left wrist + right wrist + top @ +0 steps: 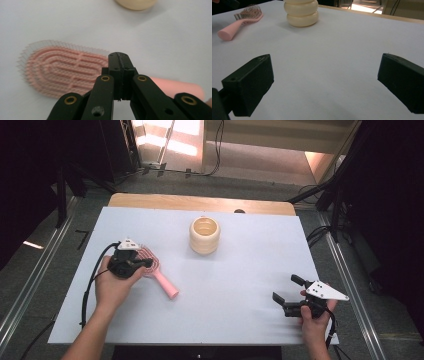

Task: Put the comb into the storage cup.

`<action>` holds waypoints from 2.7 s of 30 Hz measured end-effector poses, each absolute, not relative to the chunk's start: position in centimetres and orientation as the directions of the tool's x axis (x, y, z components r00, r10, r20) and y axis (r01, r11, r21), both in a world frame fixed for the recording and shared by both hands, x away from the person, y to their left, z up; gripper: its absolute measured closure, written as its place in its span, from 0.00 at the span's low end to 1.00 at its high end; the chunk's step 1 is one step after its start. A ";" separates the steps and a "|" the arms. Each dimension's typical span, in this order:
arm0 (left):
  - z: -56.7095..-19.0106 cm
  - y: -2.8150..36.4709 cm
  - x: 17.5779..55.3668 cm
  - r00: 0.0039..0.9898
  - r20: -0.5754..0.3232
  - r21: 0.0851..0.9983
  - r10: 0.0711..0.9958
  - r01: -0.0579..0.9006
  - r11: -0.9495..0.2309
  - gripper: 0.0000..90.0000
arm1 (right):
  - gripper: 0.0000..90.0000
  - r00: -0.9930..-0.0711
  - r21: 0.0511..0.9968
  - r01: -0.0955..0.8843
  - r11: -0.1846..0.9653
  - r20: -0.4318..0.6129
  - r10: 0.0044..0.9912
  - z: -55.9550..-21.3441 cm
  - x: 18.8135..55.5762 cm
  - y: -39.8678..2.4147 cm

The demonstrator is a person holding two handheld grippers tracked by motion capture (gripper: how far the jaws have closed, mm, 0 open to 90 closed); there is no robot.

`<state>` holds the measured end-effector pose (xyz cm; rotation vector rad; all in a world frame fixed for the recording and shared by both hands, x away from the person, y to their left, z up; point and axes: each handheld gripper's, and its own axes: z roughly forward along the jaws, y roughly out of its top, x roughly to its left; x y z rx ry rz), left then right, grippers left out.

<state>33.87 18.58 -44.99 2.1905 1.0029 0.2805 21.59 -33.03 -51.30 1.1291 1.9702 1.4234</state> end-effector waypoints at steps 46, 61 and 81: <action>-48.3 17.7 28.9 0.751 -0.129 0.611 0.648 0.575 -0.545 1.00 | 0.00 -0.558 0.928 0.347 0.132 0.092 0.825 -51.3 21.6 -33.0; -48.2 22.8 27.5 0.672 -0.079 0.596 0.737 0.624 -0.505 1.00 | 0.00 -0.555 0.927 0.348 0.137 0.086 0.828 -51.4 21.7 -32.9; -47.8 26.6 28.3 0.587 -0.058 0.600 0.808 0.667 -0.442 1.00 | 0.00 -0.553 0.927 0.349 0.135 0.088 0.829 -51.4 21.7 -32.9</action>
